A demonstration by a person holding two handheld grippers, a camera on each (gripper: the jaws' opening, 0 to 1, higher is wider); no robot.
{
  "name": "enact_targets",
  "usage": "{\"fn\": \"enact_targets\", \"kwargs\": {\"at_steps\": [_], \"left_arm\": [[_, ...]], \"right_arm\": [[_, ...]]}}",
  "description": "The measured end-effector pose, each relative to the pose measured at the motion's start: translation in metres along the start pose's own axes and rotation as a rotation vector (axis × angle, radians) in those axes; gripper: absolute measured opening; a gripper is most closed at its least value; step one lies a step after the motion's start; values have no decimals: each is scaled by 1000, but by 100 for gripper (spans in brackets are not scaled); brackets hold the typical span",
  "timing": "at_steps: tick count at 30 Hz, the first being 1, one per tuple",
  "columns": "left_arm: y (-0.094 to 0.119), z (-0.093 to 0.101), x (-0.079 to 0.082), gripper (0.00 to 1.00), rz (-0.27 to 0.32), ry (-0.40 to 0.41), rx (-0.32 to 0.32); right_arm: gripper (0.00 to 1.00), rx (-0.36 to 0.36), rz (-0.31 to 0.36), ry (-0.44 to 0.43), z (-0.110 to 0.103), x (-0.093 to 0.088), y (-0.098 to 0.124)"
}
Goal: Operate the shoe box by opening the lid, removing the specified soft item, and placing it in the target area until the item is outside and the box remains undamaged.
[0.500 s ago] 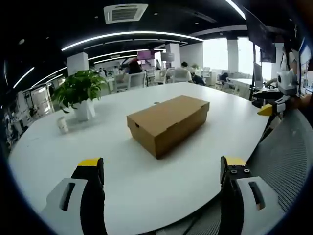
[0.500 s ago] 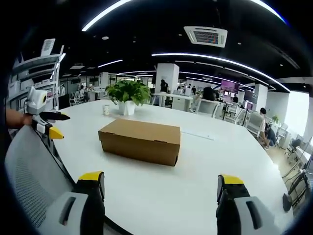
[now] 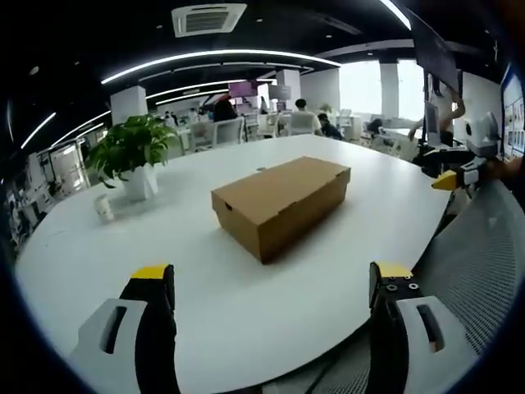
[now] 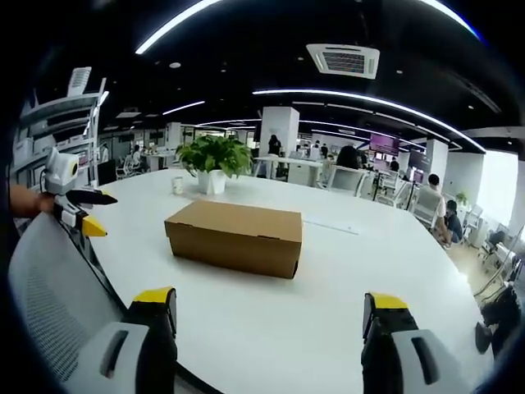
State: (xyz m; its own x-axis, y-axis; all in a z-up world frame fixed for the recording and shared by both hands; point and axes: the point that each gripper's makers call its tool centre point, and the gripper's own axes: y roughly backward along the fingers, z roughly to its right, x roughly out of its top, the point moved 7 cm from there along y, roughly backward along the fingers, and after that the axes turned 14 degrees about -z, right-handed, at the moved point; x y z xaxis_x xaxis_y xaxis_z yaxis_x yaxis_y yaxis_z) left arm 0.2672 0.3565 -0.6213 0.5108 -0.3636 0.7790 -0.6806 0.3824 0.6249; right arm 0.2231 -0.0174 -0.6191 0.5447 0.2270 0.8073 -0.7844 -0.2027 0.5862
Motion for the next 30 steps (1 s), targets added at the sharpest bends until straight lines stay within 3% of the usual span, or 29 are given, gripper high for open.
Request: {"fn": "enact_targets", "kwargs": {"at_steps": [30], "left_arm": [[-1, -3, -2, 98, -6, 22, -2]], "right_arm": [[94, 8, -26, -21, 1, -3, -1]]}}
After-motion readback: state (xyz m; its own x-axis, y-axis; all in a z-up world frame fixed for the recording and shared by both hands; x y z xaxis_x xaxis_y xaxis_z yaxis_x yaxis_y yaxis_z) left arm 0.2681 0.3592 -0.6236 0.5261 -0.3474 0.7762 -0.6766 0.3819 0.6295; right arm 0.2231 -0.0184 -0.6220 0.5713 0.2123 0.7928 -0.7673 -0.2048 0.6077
